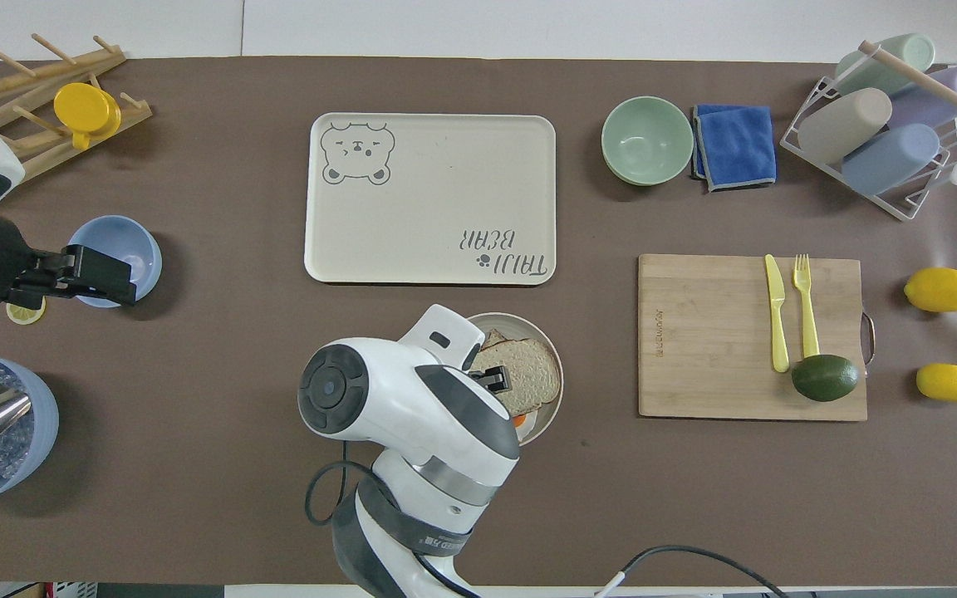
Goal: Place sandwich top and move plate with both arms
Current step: 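Withdraw the right gripper toward the cutting board while the left gripper advances, then reach the left gripper to the white plate rim and grasp it, then slide the white plate with the left gripper onto the bear tray, then release the plate rim and lift the left gripper away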
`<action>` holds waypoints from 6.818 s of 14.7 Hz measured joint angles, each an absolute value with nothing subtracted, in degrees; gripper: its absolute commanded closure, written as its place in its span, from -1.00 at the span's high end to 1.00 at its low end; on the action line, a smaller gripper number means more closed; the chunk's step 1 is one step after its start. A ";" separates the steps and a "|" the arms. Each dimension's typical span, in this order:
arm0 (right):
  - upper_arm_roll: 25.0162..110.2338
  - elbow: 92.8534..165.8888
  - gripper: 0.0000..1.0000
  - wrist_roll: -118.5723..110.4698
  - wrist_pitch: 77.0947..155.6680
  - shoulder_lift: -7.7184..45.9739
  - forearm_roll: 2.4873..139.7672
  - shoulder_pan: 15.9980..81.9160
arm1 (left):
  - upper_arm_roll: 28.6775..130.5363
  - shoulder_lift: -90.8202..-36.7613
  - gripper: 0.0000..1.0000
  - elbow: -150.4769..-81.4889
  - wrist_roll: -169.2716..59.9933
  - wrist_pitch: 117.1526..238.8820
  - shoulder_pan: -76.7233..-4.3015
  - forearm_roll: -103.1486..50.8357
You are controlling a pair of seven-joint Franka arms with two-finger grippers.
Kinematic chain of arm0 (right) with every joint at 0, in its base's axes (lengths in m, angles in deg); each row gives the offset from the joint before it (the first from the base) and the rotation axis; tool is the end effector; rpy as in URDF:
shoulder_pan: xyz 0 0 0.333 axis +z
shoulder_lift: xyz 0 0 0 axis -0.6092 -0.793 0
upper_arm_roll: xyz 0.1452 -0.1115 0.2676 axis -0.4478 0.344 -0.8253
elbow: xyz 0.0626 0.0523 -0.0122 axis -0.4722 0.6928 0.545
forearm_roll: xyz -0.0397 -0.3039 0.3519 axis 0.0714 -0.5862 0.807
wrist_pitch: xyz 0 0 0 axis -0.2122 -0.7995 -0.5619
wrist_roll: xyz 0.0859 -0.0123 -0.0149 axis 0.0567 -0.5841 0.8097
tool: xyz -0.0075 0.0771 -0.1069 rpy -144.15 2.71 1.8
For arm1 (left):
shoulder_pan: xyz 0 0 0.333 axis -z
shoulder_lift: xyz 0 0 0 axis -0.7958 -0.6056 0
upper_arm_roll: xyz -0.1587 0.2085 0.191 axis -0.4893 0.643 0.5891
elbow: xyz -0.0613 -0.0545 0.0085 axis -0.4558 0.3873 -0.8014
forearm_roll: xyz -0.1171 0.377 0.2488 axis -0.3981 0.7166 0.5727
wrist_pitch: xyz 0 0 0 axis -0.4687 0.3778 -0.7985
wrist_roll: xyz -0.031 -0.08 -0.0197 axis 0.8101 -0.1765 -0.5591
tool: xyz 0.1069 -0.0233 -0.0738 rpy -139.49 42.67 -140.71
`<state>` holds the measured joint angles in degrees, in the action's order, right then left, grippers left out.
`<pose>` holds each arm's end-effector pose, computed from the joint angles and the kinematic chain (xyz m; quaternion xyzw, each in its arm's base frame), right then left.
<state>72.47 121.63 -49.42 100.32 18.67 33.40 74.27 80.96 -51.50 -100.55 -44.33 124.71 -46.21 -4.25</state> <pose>0.5439 0.4219 0.3868 0.9940 0.0330 -0.0366 0.0976 0.5954 -0.0943 0.5913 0.9977 -0.0276 -0.0585 0.0217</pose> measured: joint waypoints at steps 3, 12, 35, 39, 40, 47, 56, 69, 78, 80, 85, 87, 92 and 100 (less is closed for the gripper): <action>72.64 121.69 1.00 -42.70 94.06 26.01 34.55 64.29 | 80.96 -51.50 1.00 -100.55 -44.33 124.67 -46.22 -4.25; 73.00 122.06 1.00 -24.42 83.33 38.96 34.81 45.31 | 79.96 -51.43 1.00 -101.17 -46.95 125.57 -45.10 -4.61; 77.16 120.05 1.00 -14.30 83.04 36.04 37.94 40.03 | 79.08 -60.95 0.70 -132.80 -61.16 171.48 -20.01 -16.19; 78.77 120.10 1.00 -9.83 82.60 36.05 37.95 39.06 | 79.07 -61.06 0.39 -133.47 -64.78 171.83 -18.54 -18.49; 78.71 120.10 1.00 -9.76 82.62 36.07 37.95 38.61 | 79.12 -61.09 0.32 -133.53 -65.36 172.10 -18.54 -18.72; 79.20 120.09 1.00 -9.63 84.91 36.09 38.03 37.82 | 79.13 -61.61 -0.20 -136.95 -68.16 178.26 -17.10 -20.45; 80.94 120.08 1.00 -7.56 84.76 36.10 38.13 38.96 | 78.87 -60.89 -1.00 -136.81 -68.27 178.52 -16.91 -20.90; 81.16 120.08 1.00 -7.56 84.76 36.10 38.13 38.86 | 80.07 -60.67 -1.00 -125.72 -62.29 163.65 -25.24 -22.50; 81.16 120.08 1.00 -7.56 84.76 36.10 38.13 38.86 | 80.32 -68.54 -1.00 -106.98 -59.32 155.70 -34.38 -24.63; 81.16 120.08 1.00 -7.56 84.76 36.10 38.13 38.86 | 80.37 -75.09 -1.00 -98.44 -59.29 153.18 -35.58 -24.65; 81.16 120.08 1.00 -7.56 84.76 36.10 38.13 38.86 | 80.27 -84.41 -1.00 -92.18 -59.25 156.46 -35.81 -24.65; 81.16 120.08 1.00 -7.56 84.76 36.10 38.13 38.86 | 80.17 -85.51 -1.00 -92.17 -59.09 158.25 -35.74 -24.65; 81.16 120.08 1.00 -7.56 84.76 36.10 38.13 38.86 | 79.90 -86.41 -1.00 -93.60 -58.21 162.30 -35.33 -24.65; 81.16 120.08 1.00 -7.56 84.76 36.10 38.13 38.86 | 79.87 -86.36 1.00 -95.63 -54.81 164.24 -35.08 -24.65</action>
